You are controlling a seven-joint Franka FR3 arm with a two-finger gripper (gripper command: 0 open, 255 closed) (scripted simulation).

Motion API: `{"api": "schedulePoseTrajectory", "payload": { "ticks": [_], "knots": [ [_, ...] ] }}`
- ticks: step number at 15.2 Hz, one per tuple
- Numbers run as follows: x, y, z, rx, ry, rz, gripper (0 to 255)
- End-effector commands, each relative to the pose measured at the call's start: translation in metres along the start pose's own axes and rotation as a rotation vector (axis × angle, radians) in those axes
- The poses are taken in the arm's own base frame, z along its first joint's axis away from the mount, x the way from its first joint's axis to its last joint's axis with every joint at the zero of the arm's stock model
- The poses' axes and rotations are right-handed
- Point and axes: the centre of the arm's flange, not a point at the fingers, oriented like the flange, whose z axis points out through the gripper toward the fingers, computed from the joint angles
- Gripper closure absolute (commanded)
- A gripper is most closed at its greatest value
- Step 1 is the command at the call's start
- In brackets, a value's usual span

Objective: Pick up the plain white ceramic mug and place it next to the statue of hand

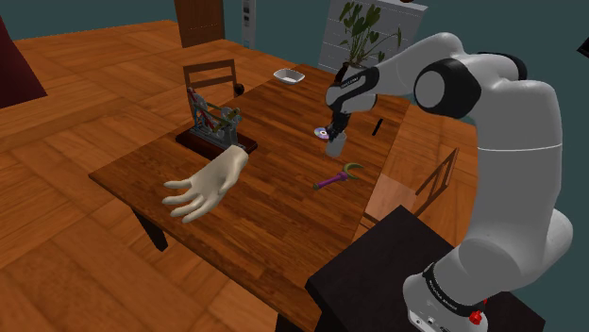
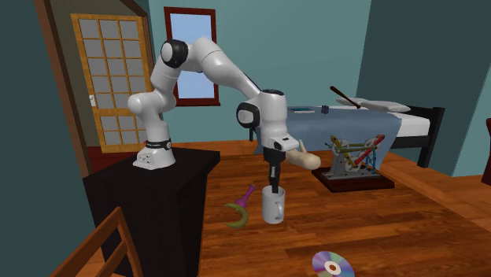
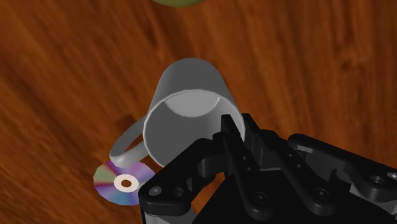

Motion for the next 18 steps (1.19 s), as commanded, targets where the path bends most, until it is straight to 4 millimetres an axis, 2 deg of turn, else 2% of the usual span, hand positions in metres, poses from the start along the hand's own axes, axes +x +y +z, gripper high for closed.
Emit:
{"api": "schedulePoseTrajectory", "payload": {
  "ticks": [1,18],
  "knots": [
    [0.001,-0.001,-0.010,0.000,0.000,0.000,255],
    [0.007,0.000,-0.100,0.000,0.000,0.000,255]
  ]
}}
